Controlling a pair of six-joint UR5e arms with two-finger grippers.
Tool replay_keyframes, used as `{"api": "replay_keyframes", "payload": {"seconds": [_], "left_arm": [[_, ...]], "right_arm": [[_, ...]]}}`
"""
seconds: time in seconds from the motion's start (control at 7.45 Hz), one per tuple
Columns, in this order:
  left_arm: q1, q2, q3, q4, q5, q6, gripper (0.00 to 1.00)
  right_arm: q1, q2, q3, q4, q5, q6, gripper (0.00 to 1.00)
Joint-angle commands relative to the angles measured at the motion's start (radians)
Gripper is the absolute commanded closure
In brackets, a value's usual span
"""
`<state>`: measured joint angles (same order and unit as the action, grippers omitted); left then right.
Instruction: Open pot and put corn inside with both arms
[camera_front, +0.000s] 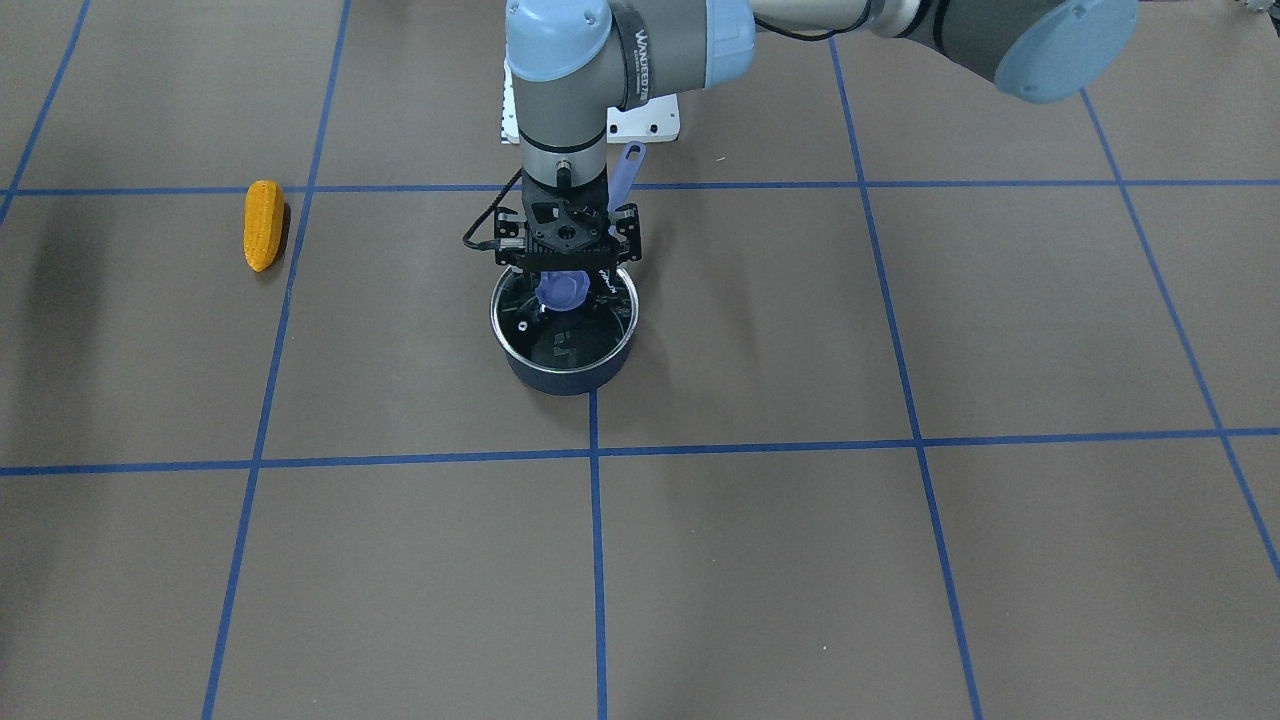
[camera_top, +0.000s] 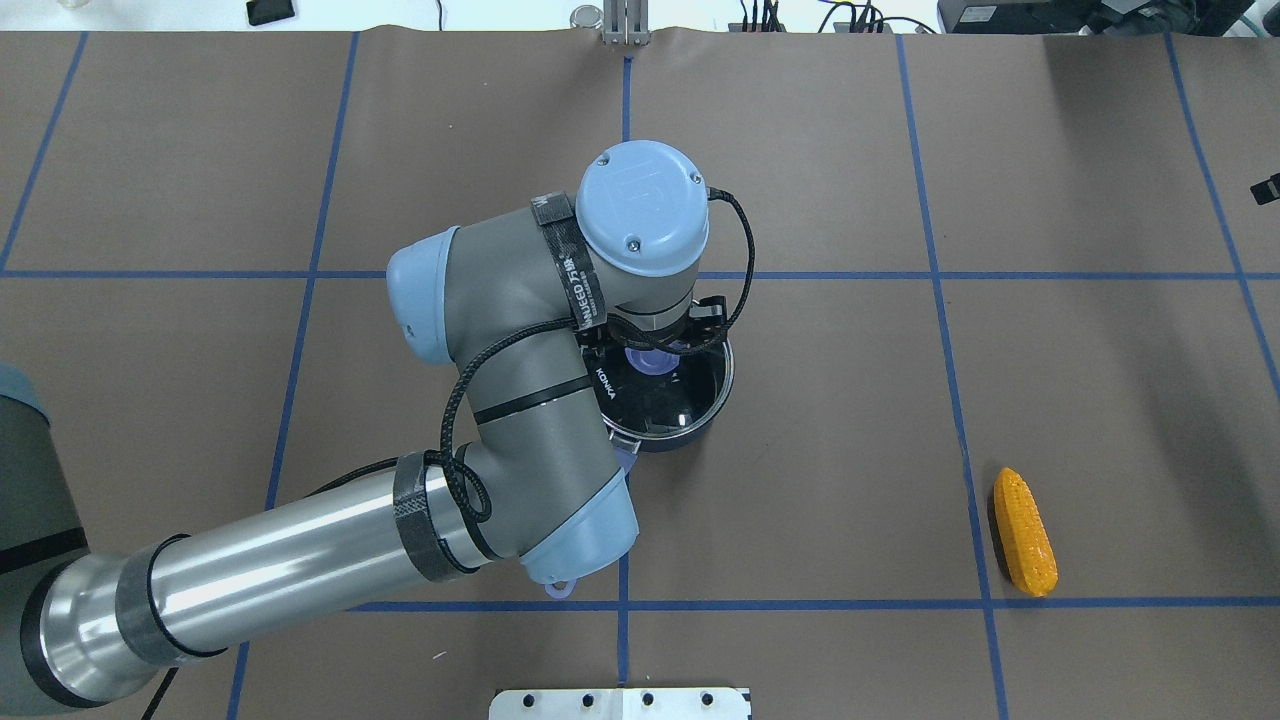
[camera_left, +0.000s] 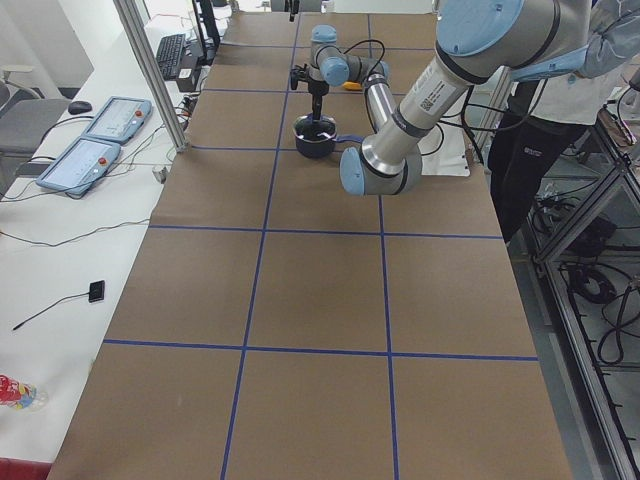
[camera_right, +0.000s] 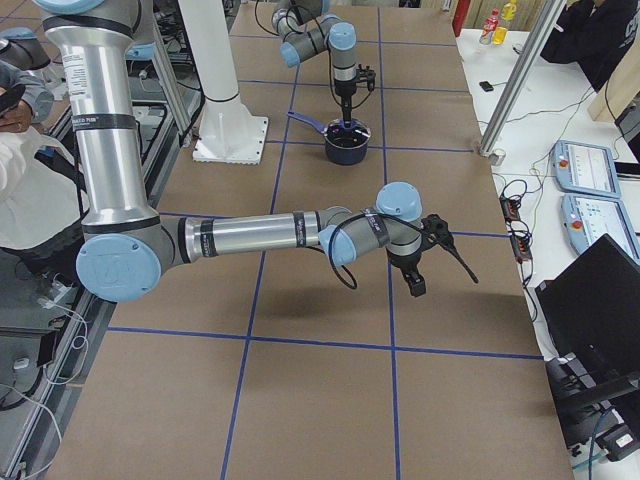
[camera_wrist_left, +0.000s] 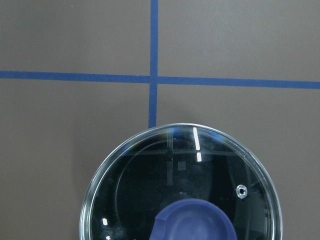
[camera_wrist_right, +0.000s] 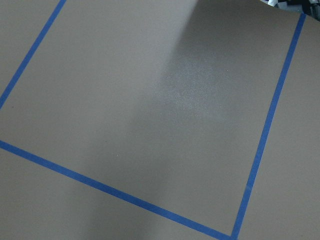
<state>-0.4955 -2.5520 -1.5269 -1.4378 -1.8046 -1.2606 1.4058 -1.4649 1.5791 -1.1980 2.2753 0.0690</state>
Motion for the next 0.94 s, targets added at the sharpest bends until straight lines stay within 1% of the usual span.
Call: {"api": "replay_keyframes", "payload": {"seconds": [0.0,0.13,0.27,0.4,0.54,0.81], "left_arm": [[0.006,-0.001,0.008,-0.006,0.001,0.0,0.03],[0.011,-0.005,0.017,-0.007,0.007,0.0,0.04],[0.011,-0.007,0.027,-0.009,0.007,0.001,0.07],[0.011,-0.007,0.027,-0.022,0.007,0.001,0.15],[0.011,-0.007,0.027,-0.024,0.005,0.003,0.26],[0.012,-0.005,0.04,-0.053,0.007,0.004,0.27]], "right_arm": [[-0.001,0.0,-0.002,0.0,0.0,0.0,0.0],[-0.002,0.0,-0.002,0.0,0.0,0.0,0.0],[-0.002,0.0,-0.002,0.0,0.0,0.0,0.0],[-0.002,0.0,-0.004,0.0,0.0,0.0,0.0],[-0.002,0.0,-0.002,0.0,0.0,0.0,0.0],[-0.002,0.0,-0.004,0.0,0.0,0.0,0.0]]}}
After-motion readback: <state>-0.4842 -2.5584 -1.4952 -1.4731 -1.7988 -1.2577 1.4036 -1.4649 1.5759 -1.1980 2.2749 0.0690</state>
